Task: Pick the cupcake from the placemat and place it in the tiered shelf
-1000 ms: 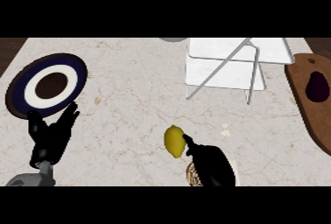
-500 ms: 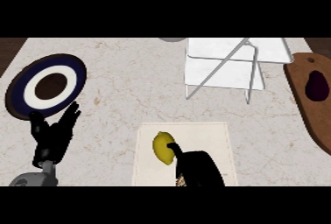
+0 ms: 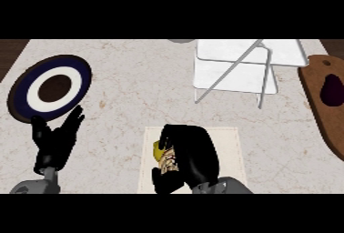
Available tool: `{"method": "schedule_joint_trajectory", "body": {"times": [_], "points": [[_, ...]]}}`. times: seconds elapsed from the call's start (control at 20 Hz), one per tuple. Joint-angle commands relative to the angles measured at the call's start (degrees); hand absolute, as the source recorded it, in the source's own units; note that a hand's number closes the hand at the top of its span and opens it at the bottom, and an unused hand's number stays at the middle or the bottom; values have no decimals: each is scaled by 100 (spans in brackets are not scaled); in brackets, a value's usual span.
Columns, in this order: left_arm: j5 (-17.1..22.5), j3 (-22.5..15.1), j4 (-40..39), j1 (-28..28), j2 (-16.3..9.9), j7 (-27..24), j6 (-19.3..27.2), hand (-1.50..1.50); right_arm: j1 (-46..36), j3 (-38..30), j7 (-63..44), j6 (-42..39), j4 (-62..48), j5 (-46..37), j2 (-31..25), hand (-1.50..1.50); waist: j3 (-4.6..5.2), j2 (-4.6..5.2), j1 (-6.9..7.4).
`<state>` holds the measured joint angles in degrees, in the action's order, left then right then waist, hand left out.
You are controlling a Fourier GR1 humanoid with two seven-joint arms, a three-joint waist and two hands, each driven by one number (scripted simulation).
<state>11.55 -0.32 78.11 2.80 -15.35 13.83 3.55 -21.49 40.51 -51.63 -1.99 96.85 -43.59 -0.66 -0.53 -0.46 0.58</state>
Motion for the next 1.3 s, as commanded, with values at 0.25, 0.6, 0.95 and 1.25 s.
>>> {"method": "schedule_joint_trajectory", "body": {"times": [0.25,0.6,0.95,1.25], "points": [[183,189,-236,110,-45,325,-122,0,-1471,-502,-1844,-613,1916,-776,65,150,63,0,-133],[-35,25,-13,7,180,337,118,0,-2712,-2019,-2084,-1655,2066,-522,-99,150,61,15,-134],[26,132,-257,-100,118,80,-141,0,-3856,-3130,-2257,-1959,1424,-237,-44,150,67,18,-114],[25,159,-16,55,110,448,-20,0,-4629,-4564,-1600,-2286,667,357,-874,150,56,21,-109]]}}
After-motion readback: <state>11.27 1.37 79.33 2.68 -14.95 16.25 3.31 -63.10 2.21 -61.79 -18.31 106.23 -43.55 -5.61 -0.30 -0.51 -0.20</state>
